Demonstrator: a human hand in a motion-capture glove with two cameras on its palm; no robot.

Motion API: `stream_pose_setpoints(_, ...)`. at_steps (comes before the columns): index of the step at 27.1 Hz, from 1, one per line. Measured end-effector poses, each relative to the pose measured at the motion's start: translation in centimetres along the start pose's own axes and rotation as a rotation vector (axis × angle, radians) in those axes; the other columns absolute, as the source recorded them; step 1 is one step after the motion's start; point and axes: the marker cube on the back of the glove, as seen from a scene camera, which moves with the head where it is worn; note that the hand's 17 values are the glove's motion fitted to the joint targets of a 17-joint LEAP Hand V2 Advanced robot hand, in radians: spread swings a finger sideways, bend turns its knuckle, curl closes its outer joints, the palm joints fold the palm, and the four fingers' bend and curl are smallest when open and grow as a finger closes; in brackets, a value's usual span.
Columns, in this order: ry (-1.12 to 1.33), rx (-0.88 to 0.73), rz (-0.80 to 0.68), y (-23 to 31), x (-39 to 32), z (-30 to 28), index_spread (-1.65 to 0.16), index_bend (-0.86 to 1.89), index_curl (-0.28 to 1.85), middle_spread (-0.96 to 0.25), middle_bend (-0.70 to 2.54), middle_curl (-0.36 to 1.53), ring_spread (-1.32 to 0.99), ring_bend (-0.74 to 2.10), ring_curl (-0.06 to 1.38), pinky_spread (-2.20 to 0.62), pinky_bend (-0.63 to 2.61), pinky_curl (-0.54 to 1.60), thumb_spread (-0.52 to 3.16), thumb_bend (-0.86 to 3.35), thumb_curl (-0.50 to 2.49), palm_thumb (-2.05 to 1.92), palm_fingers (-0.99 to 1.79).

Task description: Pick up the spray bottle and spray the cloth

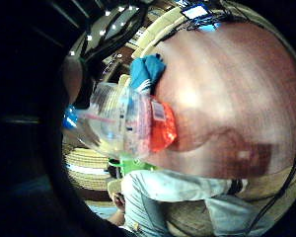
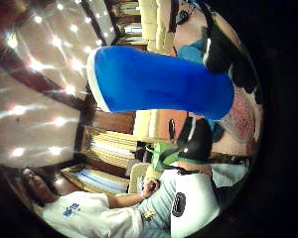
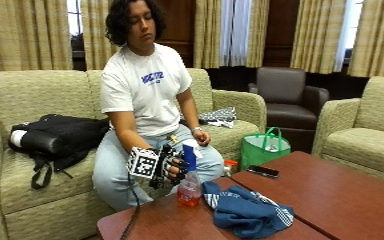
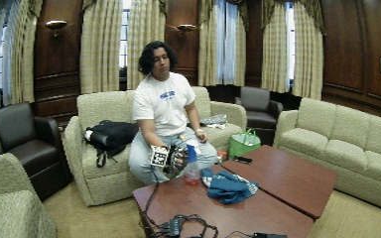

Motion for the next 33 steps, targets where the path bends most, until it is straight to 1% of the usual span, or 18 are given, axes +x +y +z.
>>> stream_pose_setpoints(3,0.001,-0.012,0.027,-1.0,-0.5,0.6,-0.33,0.10,0.37,-0.25,0.29,0.50,-0.25,0.55,0.47,-0.20,0.44,0.46,0.55,-0.04,0.59,0.99,0.91)
stream_pose_setpoints(7,0.010,-0.022,0.040,-2.5,-1.1,1.5,-0.34,0.09,0.33,-0.24,0.30,0.50,-0.24,0.55,0.46,-0.15,0.37,0.43,0.70,-0.05,0.56,0.91,0.89)
stream_pose_setpoints(9,0.014,-0.020,0.029,-3.2,-1.2,2.0,-0.35,0.07,0.32,-0.24,0.32,0.51,-0.23,0.51,0.46,-0.10,0.31,0.43,0.75,-0.06,0.54,0.87,0.76)
stream_pose_setpoints(13,0.022,0.020,-0.024,-4.4,-0.9,3.0,-0.36,0.04,0.28,-0.23,0.33,0.50,-0.22,0.52,0.46,-0.04,0.30,0.42,0.81,-0.07,0.50,0.79,0.71)
stream_pose_setpoints(20,0.016,0.044,-0.063,-7.1,-0.8,4.0,-0.37,0.06,0.23,-0.23,0.35,0.48,-0.22,0.58,0.43,-0.03,0.27,0.38,0.85,-0.04,0.45,0.73,0.80)
stream_pose_setpoints(26,-0.028,0.025,-0.067,-8.9,-0.9,4.5,-0.37,0.09,0.21,-0.23,0.33,0.47,-0.22,0.60,0.43,-0.05,0.27,0.37,0.87,-0.04,0.43,0.71,0.89)
stream_pose_setpoints(31,-0.080,0.041,-0.066,-9.6,-1.5,4.7,-0.35,0.21,0.27,-0.22,0.34,0.46,-0.21,0.52,0.40,-0.06,0.17,0.34,0.89,-0.02,0.42,0.72,1.05)
stream_pose_setpoints(33,-0.091,0.090,-0.087,-9.9,-1.8,4.5,-0.34,0.25,0.30,-0.22,0.34,0.46,-0.21,0.48,0.40,-0.07,0.16,0.34,0.90,-0.01,0.43,0.76,1.11)
